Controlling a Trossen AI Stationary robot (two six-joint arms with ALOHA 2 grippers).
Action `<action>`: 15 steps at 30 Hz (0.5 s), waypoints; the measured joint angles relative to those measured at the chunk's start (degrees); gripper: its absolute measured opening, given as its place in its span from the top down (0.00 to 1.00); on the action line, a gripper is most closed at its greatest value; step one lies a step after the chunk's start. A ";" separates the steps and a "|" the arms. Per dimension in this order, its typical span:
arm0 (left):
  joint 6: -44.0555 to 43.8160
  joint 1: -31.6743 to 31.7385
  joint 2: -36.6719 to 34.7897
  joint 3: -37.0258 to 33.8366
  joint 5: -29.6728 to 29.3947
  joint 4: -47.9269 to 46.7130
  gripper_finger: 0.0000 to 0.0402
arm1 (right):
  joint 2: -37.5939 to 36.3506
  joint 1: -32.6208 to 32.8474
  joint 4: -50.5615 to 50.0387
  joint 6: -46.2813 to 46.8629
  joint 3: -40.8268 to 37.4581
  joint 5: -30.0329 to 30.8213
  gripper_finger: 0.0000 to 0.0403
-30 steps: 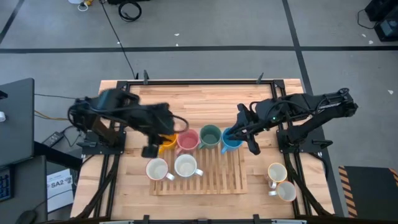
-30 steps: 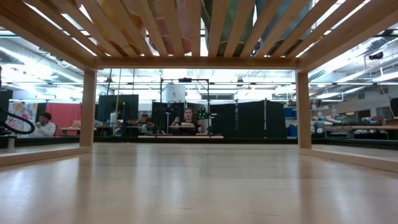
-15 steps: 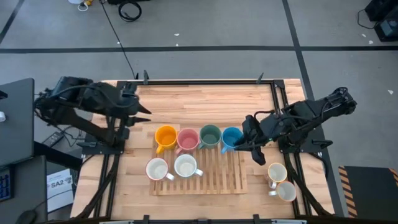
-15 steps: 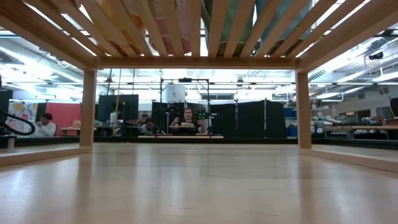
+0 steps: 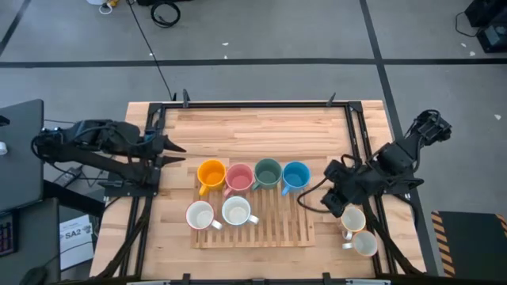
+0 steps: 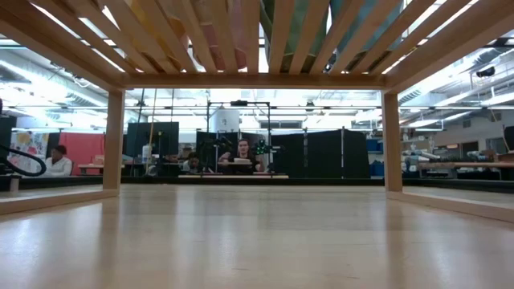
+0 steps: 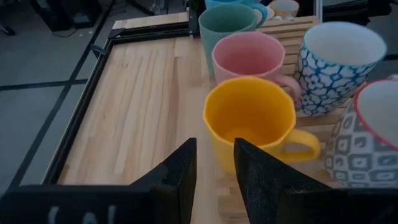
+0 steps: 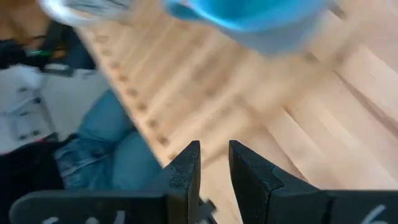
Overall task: Place coffee mugs
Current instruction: Put the red patterned mug on the shelf
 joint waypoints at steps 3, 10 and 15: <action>0.02 0.00 -2.56 -4.45 0.00 3.02 0.72 | 0.03 2.70 -5.05 7.95 -1.03 0.21 0.78; 0.02 0.00 -5.60 -10.42 0.00 6.49 0.72 | 0.04 6.83 -21.32 27.96 -1.83 -1.46 0.78; 0.00 0.00 -5.37 -11.76 0.02 6.86 0.72 | -0.17 9.12 -22.89 32.90 -3.20 -3.58 0.78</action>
